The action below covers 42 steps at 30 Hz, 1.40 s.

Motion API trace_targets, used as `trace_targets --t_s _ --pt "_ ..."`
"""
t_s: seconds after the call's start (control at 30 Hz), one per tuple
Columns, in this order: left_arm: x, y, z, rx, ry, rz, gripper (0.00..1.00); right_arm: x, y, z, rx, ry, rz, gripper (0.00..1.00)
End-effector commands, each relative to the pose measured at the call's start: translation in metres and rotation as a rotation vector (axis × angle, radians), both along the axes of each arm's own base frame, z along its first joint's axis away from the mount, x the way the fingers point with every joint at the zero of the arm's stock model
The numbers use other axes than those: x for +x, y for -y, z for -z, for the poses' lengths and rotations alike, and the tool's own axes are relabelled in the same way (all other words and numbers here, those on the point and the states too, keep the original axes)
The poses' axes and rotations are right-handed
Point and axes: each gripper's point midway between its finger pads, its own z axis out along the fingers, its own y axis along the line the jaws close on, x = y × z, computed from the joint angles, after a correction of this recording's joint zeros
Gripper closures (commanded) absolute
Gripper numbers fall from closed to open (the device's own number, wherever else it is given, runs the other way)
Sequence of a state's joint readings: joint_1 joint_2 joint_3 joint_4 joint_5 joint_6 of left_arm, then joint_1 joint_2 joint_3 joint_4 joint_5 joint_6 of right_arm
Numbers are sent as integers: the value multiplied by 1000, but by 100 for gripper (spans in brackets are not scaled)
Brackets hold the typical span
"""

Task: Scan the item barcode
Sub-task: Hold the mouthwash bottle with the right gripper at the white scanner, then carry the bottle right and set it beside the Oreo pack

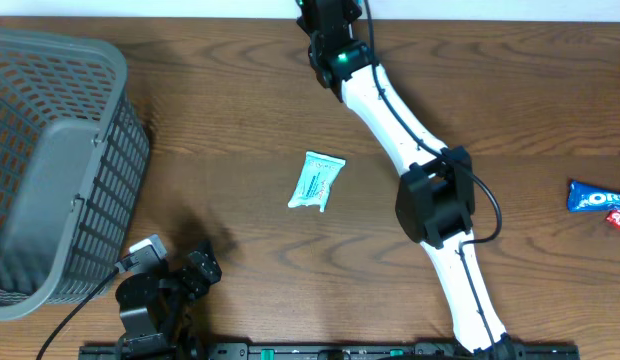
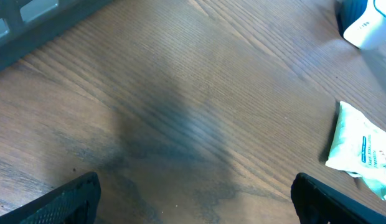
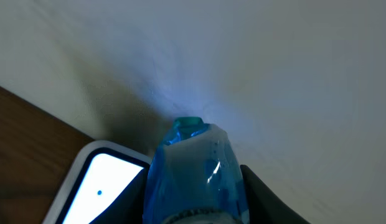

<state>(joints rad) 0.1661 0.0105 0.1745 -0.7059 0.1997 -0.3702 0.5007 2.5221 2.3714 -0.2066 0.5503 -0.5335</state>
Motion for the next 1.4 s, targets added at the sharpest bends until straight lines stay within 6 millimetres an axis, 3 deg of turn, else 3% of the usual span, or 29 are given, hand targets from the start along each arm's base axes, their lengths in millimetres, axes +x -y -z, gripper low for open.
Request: trace_targets --t_s 0.0,0.23,0.43,0.83,1.13,1.37 --pt "-3 1 5 -3 -20 2 2 7 15 5 -130 54 100 90" --pt "-3 1 5 -3 -20 2 2 8 7 28 -277 78 136 91" --pt "-3 1 5 -3 -20 3 2 4 -4 29 -273 81 126 92" --pt "-3 1 5 -3 -20 2 2 -4 16 22 -377 67 235 95" --pt "-3 1 5 -3 -20 2 2 -9 74 3 -433 11 396 94" --pt "-3 1 5 -3 -20 2 2 -15 169 18 -519 -119 616 93"
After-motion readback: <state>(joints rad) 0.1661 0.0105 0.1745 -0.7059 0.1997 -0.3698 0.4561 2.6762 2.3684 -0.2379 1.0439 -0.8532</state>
